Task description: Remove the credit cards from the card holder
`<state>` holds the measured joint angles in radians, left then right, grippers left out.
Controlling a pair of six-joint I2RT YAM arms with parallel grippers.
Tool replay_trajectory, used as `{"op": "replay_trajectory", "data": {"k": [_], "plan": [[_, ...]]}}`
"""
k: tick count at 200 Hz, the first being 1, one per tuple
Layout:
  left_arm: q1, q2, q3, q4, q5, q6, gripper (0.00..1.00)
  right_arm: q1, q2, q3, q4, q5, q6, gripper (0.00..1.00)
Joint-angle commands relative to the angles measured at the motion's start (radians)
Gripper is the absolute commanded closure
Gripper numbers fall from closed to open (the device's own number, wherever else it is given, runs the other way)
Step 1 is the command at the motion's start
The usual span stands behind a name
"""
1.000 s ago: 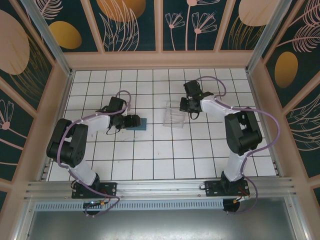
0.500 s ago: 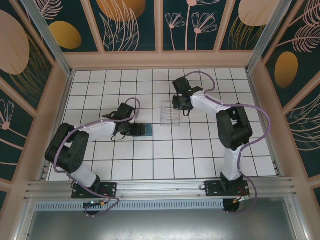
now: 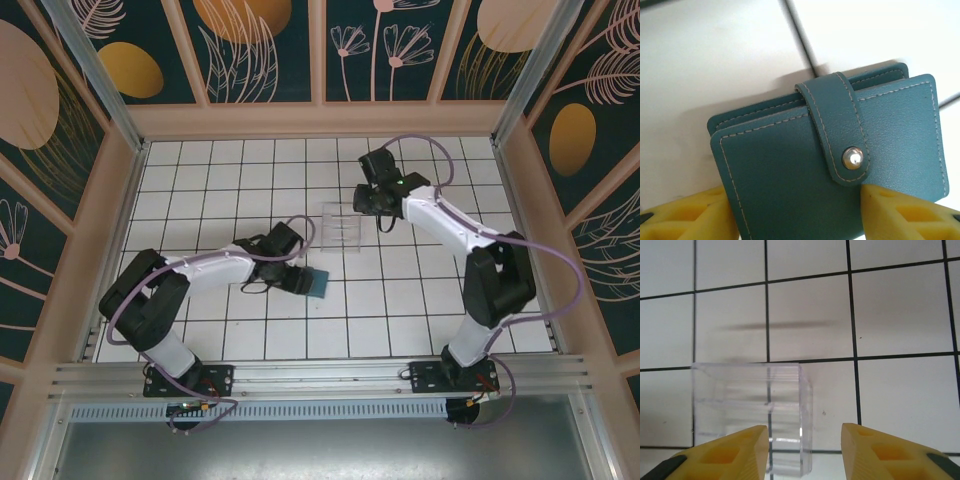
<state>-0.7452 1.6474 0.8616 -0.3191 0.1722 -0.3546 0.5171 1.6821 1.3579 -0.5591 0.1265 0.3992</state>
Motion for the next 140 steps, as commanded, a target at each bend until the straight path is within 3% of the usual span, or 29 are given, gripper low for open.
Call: {"op": "replay_trajectory", "data": {"k": [1, 27, 50, 78, 140], "plan": [[-0.091, 0.06, 0.001, -0.159, 0.071, 0.057, 0.38, 0.004, -0.085, -0.051, -0.027, -0.039, 0.003, 0.56], [-0.129, 0.1, 0.059, -0.156, 0.061, 0.055, 0.34, 0.005, -0.146, -0.101, -0.018, -0.094, -0.009, 0.55], [-0.13, 0.015, 0.082, -0.167, 0.013, -0.007, 0.25, 0.006, -0.188, -0.171, -0.009, -0.191, -0.032, 0.52], [-0.13, -0.096, 0.059, -0.149, 0.057, -0.096, 0.25, 0.024, -0.19, -0.225, -0.024, -0.354, -0.057, 0.52], [-0.13, -0.258, -0.175, 0.085, 0.085, -0.404, 0.29, 0.186, -0.196, -0.421, 0.161, -0.451, -0.013, 0.52]]}}
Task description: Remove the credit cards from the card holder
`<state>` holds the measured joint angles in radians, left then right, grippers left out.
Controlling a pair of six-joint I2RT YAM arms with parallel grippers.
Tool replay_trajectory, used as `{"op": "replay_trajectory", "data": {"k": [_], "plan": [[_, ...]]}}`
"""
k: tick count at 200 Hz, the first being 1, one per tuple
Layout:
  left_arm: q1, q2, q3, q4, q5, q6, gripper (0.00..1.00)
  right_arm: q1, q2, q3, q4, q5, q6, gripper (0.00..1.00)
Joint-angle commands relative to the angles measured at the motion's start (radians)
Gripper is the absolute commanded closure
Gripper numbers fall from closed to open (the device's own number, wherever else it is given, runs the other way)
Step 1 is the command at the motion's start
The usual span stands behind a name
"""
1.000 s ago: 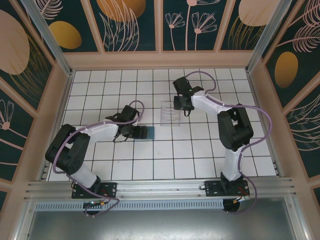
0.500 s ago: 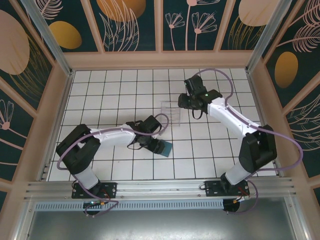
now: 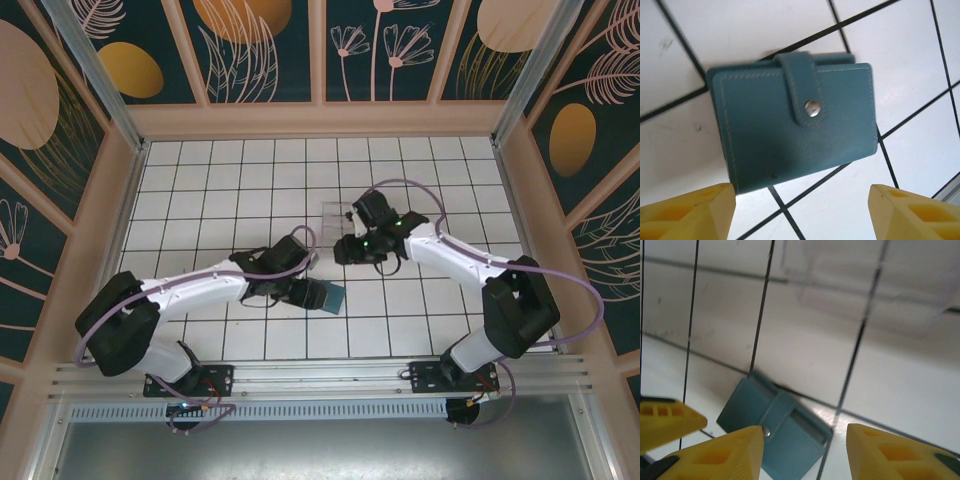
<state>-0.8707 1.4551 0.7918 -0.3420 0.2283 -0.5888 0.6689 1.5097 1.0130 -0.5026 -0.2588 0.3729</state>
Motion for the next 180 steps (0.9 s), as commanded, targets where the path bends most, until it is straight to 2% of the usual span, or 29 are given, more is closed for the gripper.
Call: {"op": "replay_trajectory", "data": {"k": [1, 23, 78, 111, 136, 159, 180], "plan": [[-0.005, -0.07, -0.109, 0.11, 0.029, -0.171, 0.29, 0.036, -0.023, -0.08, 0.108, -0.068, 0.014, 0.52], [-0.005, -0.125, -0.18, 0.174, 0.051, -0.215, 0.3, 0.054, -0.001, -0.144, 0.174, -0.074, 0.018, 0.53], [-0.004, -0.106, -0.247, 0.365, 0.185, -0.32, 0.49, 0.07, 0.093, -0.142, 0.268, -0.053, 0.002, 0.59], [-0.005, -0.116, -0.296, 0.405, 0.147, -0.361, 0.58, 0.081, 0.141, -0.153, 0.284, -0.045, 0.011, 0.61], [-0.004, -0.126, -0.301, 0.4, 0.109, -0.374, 0.59, 0.111, 0.116, -0.204, 0.333, -0.072, 0.055, 0.62], [-0.001, -0.159, -0.334, 0.407, 0.027, -0.413, 0.59, 0.142, 0.098, -0.24, 0.353, -0.086, 0.11, 0.63], [0.021, -0.157, -0.366, 0.462, 0.035, -0.428, 0.59, 0.181, 0.064, -0.277, 0.365, -0.065, 0.154, 0.63]]}}
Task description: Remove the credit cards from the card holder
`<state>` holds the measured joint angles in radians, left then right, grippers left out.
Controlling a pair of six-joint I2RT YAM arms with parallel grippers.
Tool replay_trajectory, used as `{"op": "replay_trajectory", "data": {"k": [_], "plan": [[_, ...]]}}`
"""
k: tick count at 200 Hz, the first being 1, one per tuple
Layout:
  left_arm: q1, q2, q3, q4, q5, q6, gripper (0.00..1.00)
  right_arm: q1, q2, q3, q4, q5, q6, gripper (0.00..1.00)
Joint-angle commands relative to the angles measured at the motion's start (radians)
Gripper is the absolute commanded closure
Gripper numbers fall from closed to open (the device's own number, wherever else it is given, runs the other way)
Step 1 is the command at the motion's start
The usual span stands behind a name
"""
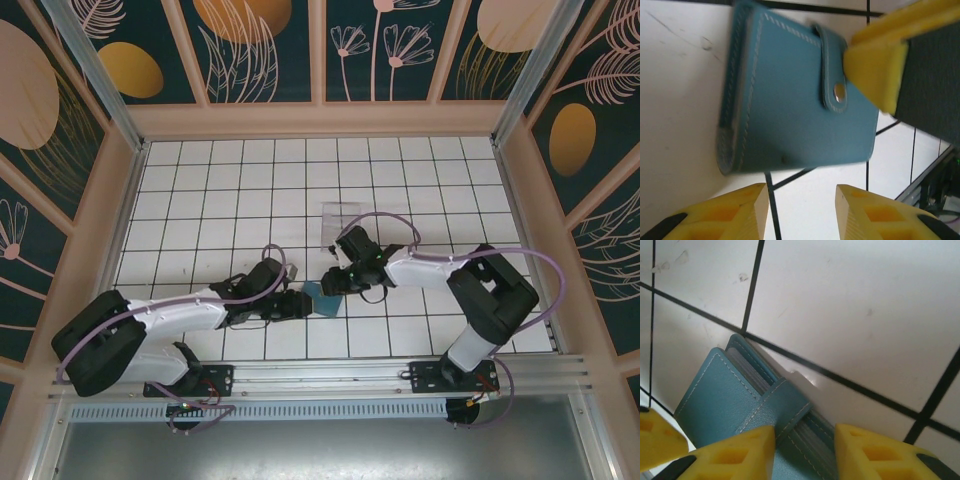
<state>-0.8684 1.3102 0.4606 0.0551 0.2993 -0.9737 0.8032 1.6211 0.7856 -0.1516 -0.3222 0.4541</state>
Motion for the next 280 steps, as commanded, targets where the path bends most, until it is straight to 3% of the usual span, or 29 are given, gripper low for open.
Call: {"op": "replay_trajectory", "data": {"k": [1, 63, 92, 114, 153, 216, 280], "plan": [[0.02, -0.012, -0.035, 0.066, -0.035, -0.043, 0.59, 0.048, -0.048, -0.052, 0.015, 0.0, 0.076, 0.63], [0.079, 0.085, 0.011, 0.116, 0.044, 0.028, 0.6, 0.148, -0.129, -0.143, 0.066, 0.017, 0.209, 0.65], [0.086, 0.163, 0.111, 0.093, 0.086, 0.111, 0.6, 0.171, -0.166, -0.148, 0.075, 0.011, 0.202, 0.64], [0.085, 0.207, 0.173, 0.069, 0.09, 0.148, 0.61, 0.168, -0.194, -0.105, -0.029, 0.095, 0.15, 0.58], [0.085, 0.184, 0.207, 0.036, 0.049, 0.183, 0.61, 0.166, -0.245, -0.012, -0.217, 0.226, -0.079, 0.56], [0.137, 0.073, 0.131, -0.019, -0.032, 0.128, 0.6, 0.169, -0.112, 0.155, -0.376, 0.176, -0.612, 0.54], [0.172, -0.008, 0.013, 0.004, -0.046, 0.05, 0.57, 0.17, 0.057, 0.296, -0.491, 0.176, -0.892, 0.57]]}}
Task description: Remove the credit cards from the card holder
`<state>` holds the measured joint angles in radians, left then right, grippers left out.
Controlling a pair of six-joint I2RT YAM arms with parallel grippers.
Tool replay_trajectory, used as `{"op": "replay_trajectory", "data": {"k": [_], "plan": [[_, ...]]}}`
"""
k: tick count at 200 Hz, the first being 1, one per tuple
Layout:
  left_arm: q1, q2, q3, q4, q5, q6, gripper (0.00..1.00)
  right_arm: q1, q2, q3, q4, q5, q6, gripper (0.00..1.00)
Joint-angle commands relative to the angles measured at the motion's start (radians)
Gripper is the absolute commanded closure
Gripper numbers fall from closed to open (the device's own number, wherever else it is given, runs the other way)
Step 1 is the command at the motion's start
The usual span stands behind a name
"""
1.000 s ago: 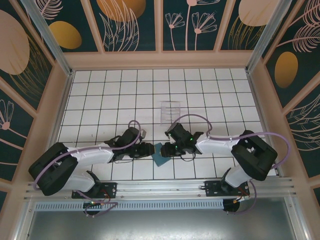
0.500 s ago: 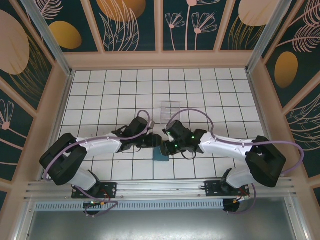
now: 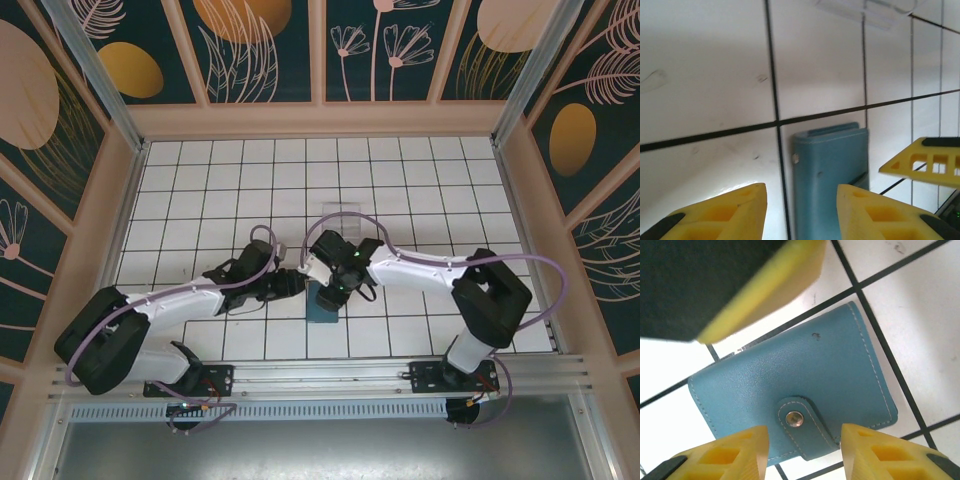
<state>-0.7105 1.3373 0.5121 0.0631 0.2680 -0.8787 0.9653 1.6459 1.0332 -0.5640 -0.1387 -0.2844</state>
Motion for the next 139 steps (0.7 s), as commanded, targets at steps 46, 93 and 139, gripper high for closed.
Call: {"op": "replay_trajectory", "data": {"k": [46, 93, 139], "plan": [[0.016, -0.071, -0.073, 0.003, -0.021, -0.068, 0.57, 0.009, 0.087, 0.077, -0.09, -0.051, -0.24, 0.56], [0.016, -0.088, -0.088, 0.001, -0.017, -0.08, 0.57, 0.008, 0.146, 0.091, -0.091, -0.017, -0.286, 0.56], [0.016, -0.092, -0.079, 0.001, 0.029, -0.096, 0.57, 0.01, 0.154, 0.065, -0.055, -0.013, -0.286, 0.7]]}}
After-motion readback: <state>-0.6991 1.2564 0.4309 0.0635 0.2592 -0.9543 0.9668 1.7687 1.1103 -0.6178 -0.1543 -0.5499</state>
